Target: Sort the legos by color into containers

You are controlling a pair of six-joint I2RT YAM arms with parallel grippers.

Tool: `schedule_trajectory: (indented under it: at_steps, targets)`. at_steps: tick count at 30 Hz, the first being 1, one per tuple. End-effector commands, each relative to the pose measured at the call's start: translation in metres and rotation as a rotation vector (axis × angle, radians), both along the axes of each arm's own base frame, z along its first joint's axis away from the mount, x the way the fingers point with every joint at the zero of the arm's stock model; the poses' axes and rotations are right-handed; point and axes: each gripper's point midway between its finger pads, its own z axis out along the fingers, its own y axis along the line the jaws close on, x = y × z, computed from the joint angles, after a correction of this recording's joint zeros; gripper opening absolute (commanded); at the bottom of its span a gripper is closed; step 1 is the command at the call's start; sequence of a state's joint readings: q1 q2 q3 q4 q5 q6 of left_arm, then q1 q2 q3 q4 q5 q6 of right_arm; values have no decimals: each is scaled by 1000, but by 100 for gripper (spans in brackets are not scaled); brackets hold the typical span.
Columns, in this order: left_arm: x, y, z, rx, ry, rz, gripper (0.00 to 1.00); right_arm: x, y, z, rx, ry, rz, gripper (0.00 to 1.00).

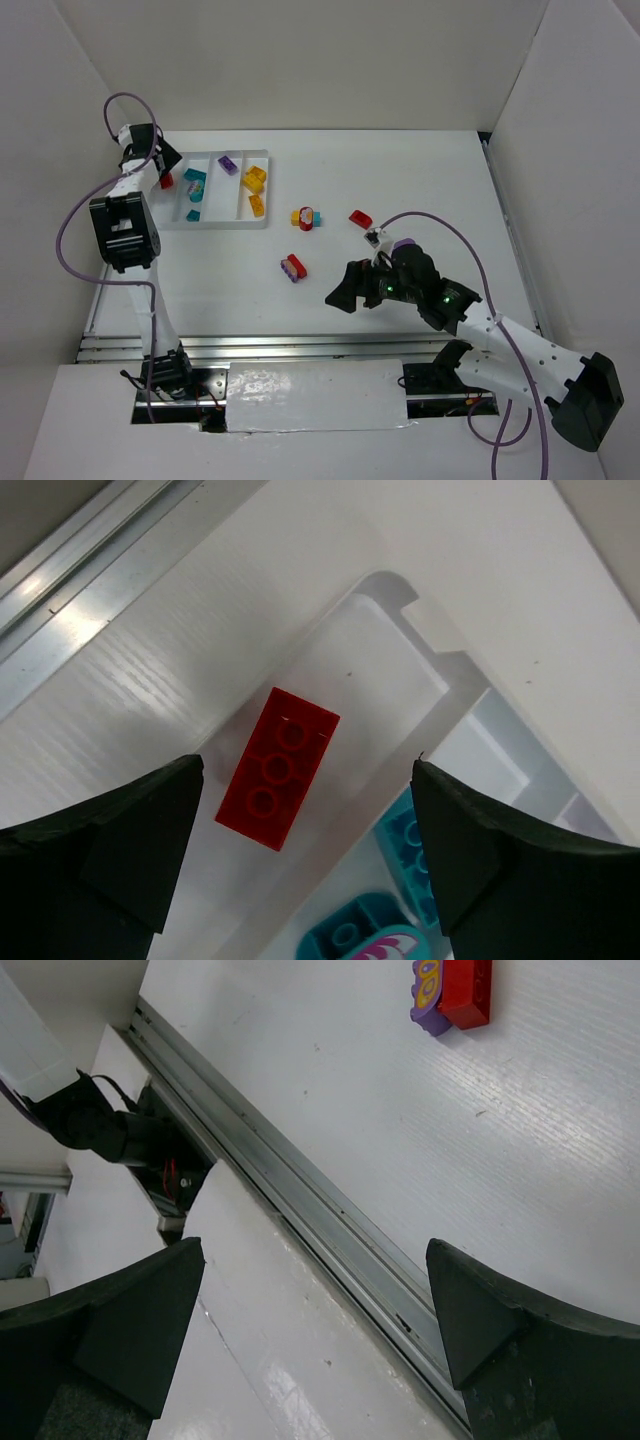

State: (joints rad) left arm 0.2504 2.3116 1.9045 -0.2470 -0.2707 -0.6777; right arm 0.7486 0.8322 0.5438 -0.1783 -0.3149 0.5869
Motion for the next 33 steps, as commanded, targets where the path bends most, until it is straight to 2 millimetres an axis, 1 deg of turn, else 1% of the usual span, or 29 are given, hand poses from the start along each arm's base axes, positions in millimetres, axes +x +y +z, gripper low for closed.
schedule_trajectory:
  at_steps: [1, 2, 3, 5, 6, 7, 8, 10, 11, 13, 14, 15, 16, 17, 18, 19, 20, 21, 22, 23, 24, 25, 26, 27, 28, 29, 30, 31, 33]
  targets:
    - [13, 6, 53, 55, -120, -24, 100, 5, 10, 19, 49, -43, 14, 99]
    - [15, 4, 63, 60, -144, -30, 100, 7, 10, 16, 40, -38, 11, 99]
    - [15, 1, 88, 58, -188, -50, 100, 8, 11, 16, 35, -40, 8, 99]
    - [14, -8, 116, 68, -229, -75, 100, 17, 10, 15, 12, -40, -28, 99]
    - [10, -14, 149, 81, -279, -96, 100, 22, 10, 14, 3, -39, -49, 100]
    - [10, -22, 172, 104, -306, -119, 100, 29, 11, 22, 3, -51, -72, 99]
    - [9, -38, 189, 115, -325, -154, 100, 38, 6, 13, -50, -33, -125, 100]
    - [1, -67, 239, 152, -389, -250, 100, 54, 3, 18, -84, -42, -194, 100]
    - [0, -95, 252, 151, -398, -298, 100, 69, -8, 16, -118, -58, -286, 100]
    - [-22, -120, 270, 136, -369, -311, 99, 93, -17, 10, -168, -59, -368, 100]
    - [-30, -144, 269, 108, -350, -348, 100, 103, -20, 8, -182, -47, -390, 100]
    - [-50, -155, 285, 86, -365, -353, 100, 115, -33, 0, -217, -7, -423, 100]
    - [-67, -164, 254, 14, -289, -349, 99, 130, -35, -7, -250, 21, -454, 100]
    - [-94, -193, 273, -17, -330, -410, 100, 143, -49, -13, -280, 39, -503, 100]
    - [-107, -205, 268, -57, -330, -425, 100, 154, -49, -8, -290, 33, -512, 100]
    - [-126, -225, 232, -87, -258, -458, 100, 163, -51, -22, -335, 60, -517, 100]
    - [-141, -235, 224, -101, -246, -479, 99, 166, -55, -28, -383, 70, -500, 100]
    - [-162, -242, 235, -109, -279, -501, 100, 176, -63, -32, -415, 83, -523, 100]
    - [-182, -258, 205, -130, -204, -547, 100, 192, -63, -35, -443, 95, -532, 100]
    - [-200, -264, 210, -131, -217, -574, 99, 196, -66, -39, -489, 98, -517, 100]
    - [-211, -269, 204, -114, -200, -612, 100, 205, -73, -44, -522, 102, -521, 100]
    - [-231, -275, 181, -115, -120, -639, 100, 217, -72, -50, -574, 101, -475, 100]
    - [-247, -276, 186, -113, -131, -661, 99, 224, -74, -52, -600, 102, -465, 100]
    - [-260, -277, 171, -93, -91, -710, 100, 241, -72, -41, -604, 76, -469, 100]
    - [-270, -277, 169, -84, -82, -735, 99, 249, -81, -57, -663, 91, -460, 100]
    - [-288, -273, 170, -76, -68, -753, 99, 256, -86, -58, -687, 88, -461, 100]
    - [-298, -272, 163, -45, -43, -800, 99, 268, -86, -62, -702, 83, -463, 100]
    - [-310, -272, 166, -33, -51, -840, 99, 272, -87, -67, -721, 79, -423, 100]
    - [-321, -263, 154, 18, -10, -866, 100, 287, -81, -74, -740, 80, -386, 100]
